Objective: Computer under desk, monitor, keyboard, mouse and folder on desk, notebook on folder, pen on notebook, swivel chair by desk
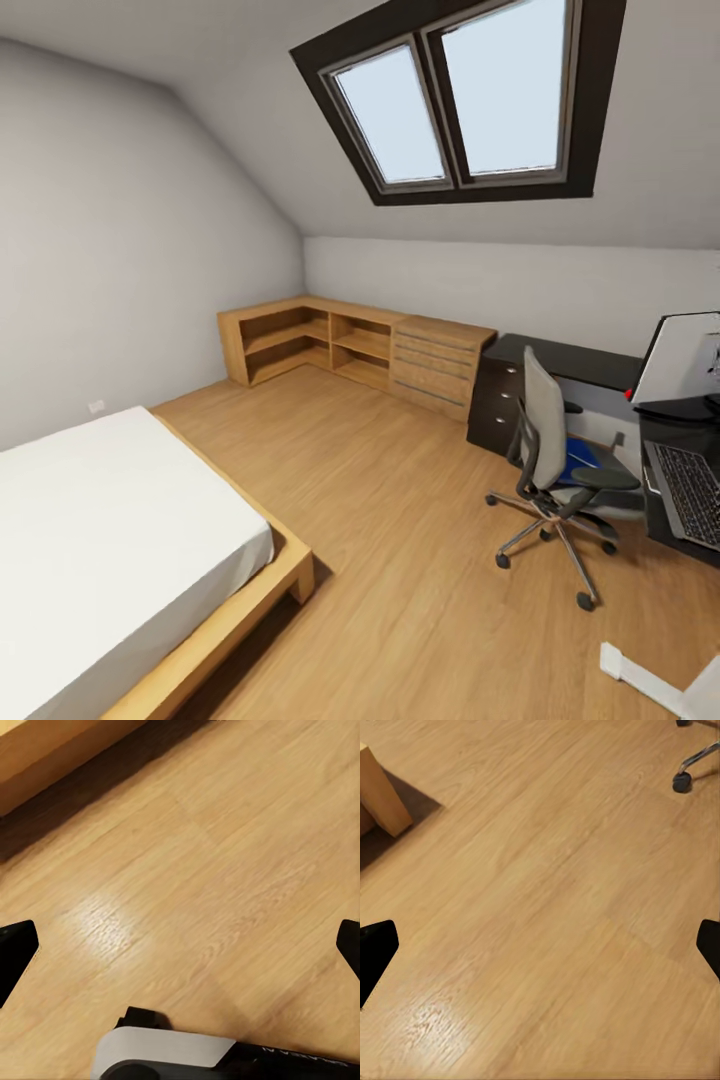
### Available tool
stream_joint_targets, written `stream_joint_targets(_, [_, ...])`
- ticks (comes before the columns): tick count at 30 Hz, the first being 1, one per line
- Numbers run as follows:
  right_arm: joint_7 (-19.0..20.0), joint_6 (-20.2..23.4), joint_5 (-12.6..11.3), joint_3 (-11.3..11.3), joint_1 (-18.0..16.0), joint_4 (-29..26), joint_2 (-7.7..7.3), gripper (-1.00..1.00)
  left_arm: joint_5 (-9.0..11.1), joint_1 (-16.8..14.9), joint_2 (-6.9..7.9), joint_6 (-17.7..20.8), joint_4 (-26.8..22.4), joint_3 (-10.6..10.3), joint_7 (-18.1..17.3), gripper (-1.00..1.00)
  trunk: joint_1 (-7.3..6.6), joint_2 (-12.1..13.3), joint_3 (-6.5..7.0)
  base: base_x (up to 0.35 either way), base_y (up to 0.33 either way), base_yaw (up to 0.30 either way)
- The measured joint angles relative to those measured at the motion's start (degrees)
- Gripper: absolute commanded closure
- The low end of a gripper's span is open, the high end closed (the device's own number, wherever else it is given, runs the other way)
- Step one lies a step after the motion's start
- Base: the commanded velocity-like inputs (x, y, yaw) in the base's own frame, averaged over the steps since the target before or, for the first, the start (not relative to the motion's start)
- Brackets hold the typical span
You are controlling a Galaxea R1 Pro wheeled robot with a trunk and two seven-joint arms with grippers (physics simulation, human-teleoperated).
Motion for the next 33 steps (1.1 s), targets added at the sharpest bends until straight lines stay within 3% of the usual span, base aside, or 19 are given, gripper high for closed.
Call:
stream_joint_targets(13, [0.00, -0.19, 0.08, -0.14, 0.00, -0.04, -0.26, -1.00, -0.20, 0.03, -0.05, 0.04, 0.00, -0.24, -0.11, -1.00, -0.01, -0.01, -0.13, 0.213, 0.165, -0.029])
stream_joint_targets(29, [0.00, -0.19, 0.08, -0.16, 0.01, 0.04, -0.27, -1.00, -0.18, 0.00, -0.05, 0.03, 0.02, -0.20, -0.11, -1.00, 0.00, 0.00, 0.27, 0.023, 0.005, -0.236])
stream_joint_targets(33, [-0.07, 0.03, 0.02, -0.16, 0.00, 0.05, -0.25, -1.00, -0.21, 0.01, -0.05, 0.01, 0.00, -0.19, -0.11, -1.00, -0.02, -0.01, 0.17, 0.293, 0.000, -0.064])
